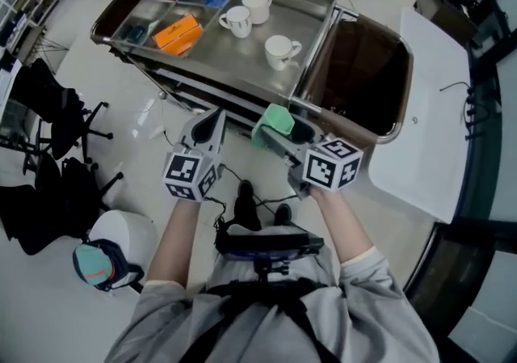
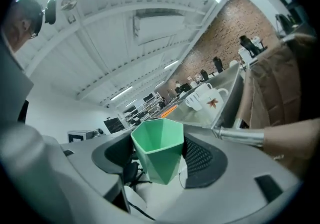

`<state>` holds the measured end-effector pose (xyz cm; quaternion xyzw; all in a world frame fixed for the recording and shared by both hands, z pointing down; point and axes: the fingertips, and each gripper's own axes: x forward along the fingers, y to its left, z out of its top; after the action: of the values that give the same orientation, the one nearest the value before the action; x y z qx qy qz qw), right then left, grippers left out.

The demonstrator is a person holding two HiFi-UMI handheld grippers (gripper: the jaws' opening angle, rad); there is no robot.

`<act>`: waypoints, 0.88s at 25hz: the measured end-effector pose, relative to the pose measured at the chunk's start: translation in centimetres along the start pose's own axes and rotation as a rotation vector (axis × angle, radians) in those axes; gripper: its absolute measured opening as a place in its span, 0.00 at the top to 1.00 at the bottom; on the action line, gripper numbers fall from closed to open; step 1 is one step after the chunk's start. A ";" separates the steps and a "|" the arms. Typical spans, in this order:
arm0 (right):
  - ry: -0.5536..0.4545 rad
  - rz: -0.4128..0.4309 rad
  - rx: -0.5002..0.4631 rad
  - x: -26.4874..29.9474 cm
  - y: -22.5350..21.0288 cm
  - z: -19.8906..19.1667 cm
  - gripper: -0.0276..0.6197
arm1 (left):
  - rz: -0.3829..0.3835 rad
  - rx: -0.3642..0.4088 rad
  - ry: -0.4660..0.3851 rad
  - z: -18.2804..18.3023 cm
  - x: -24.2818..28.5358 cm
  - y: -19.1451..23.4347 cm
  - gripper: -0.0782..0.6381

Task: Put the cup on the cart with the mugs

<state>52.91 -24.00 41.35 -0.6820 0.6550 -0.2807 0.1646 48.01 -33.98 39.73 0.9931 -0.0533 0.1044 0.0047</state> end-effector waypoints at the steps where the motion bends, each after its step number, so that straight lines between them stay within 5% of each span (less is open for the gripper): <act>1: 0.003 -0.004 -0.026 0.3 0.1 0.7 0.47 | -0.018 0.006 -0.004 0.6 0.7 0.2 0.88; 12: -0.049 -0.108 -0.205 4.3 -2.3 12.0 0.47 | -0.190 0.080 -0.039 7.8 9.4 3.9 0.88; 22: -0.066 -0.349 -0.354 9.1 -8.8 22.4 0.47 | -0.343 0.097 -0.048 11.3 18.7 5.9 0.88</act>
<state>73.23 -35.39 30.46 -0.8117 0.5606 -0.1633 0.0132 67.93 -42.04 32.54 0.9889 0.1218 0.0810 -0.0266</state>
